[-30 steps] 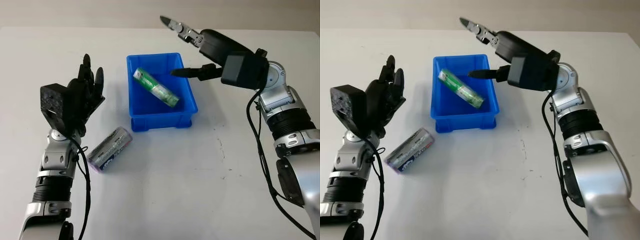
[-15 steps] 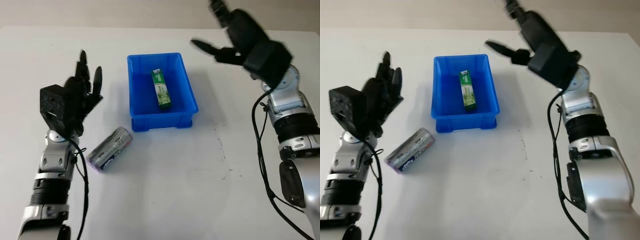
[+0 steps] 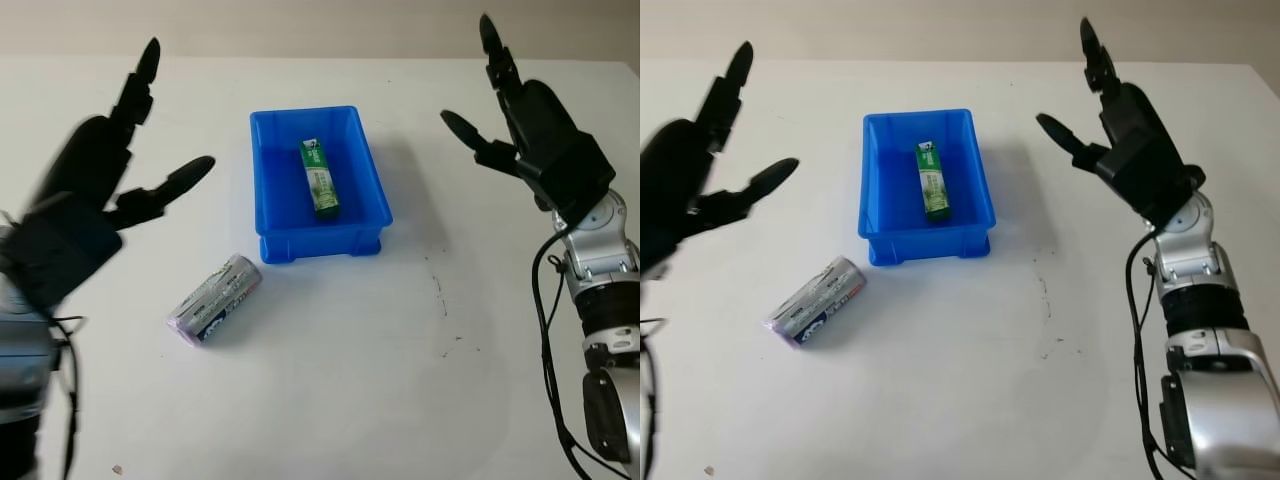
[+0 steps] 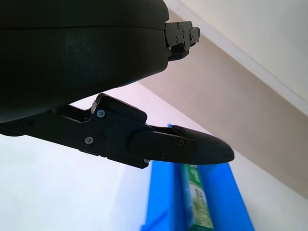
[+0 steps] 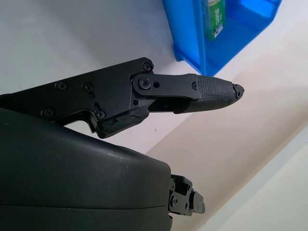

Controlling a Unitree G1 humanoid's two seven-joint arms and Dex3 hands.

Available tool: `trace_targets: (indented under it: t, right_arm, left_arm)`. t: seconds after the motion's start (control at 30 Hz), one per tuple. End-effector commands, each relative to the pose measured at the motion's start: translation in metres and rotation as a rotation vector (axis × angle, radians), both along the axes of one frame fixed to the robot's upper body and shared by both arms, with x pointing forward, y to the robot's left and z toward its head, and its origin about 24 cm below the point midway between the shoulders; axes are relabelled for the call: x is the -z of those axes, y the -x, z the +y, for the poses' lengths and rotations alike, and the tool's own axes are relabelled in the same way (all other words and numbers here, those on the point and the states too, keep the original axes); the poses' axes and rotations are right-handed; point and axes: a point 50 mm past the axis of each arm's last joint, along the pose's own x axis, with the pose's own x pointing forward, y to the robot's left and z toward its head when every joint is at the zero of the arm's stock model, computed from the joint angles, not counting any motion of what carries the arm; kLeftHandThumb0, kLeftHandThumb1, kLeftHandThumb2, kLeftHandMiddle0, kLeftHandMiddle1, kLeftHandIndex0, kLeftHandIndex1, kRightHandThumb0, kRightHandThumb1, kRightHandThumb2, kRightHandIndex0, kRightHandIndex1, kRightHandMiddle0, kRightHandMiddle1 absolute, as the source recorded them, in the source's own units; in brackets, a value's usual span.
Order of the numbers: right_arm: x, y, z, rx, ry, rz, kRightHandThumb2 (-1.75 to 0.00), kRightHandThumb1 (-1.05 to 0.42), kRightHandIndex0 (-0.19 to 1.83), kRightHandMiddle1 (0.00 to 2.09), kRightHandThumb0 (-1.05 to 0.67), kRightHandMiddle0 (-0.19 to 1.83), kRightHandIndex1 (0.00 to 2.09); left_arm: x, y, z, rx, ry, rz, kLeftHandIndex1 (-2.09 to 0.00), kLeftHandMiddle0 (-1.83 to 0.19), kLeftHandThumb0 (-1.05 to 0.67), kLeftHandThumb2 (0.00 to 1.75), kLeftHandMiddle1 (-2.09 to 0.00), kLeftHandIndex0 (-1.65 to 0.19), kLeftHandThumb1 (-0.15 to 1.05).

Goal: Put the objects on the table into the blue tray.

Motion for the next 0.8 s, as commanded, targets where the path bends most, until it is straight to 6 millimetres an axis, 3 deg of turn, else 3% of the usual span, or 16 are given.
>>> trace_targets:
  t: [0.0, 0.2, 0.47, 0.77]
  right_arm:
    - [0.001, 0.001, -0.003, 0.013, -0.008, 0.012, -0.46, -1.05, -0.19, 0.00, -0.72, -0.19, 0.00]
    - [0.014, 0.004, 0.000, 0.020, -0.030, 0.063, -0.48, -1.05, -0.19, 0.00, -0.69, -0.19, 0.00]
    - [0.021, 0.006, 0.004, 0.023, -0.034, 0.072, -0.50, -1.05, -0.19, 0.00, -0.66, -0.19, 0.00]
    - [0.020, 0.005, 0.010, 0.007, -0.039, 0.079, -0.50, -1.05, -0.19, 0.00, -0.65, -0.19, 0.00]
  left_arm:
    - [-0.006, 0.002, 0.004, -0.003, -0.020, 0.002, -0.06, 0.14, -0.69, 0.17, -0.06, 0.11, 1.05]
    - [-0.004, 0.014, -0.008, -0.071, -0.125, -0.018, -0.08, 0.07, -0.74, 0.31, -0.07, 0.06, 1.05]
    - [0.032, 0.050, -0.042, -0.265, -0.119, -0.001, -0.07, 0.00, -0.80, 0.31, -0.07, 0.03, 1.05]
    - [0.057, 0.066, -0.077, -0.421, -0.219, 0.035, -0.05, 0.08, -0.84, 0.30, -0.04, 0.08, 1.05]
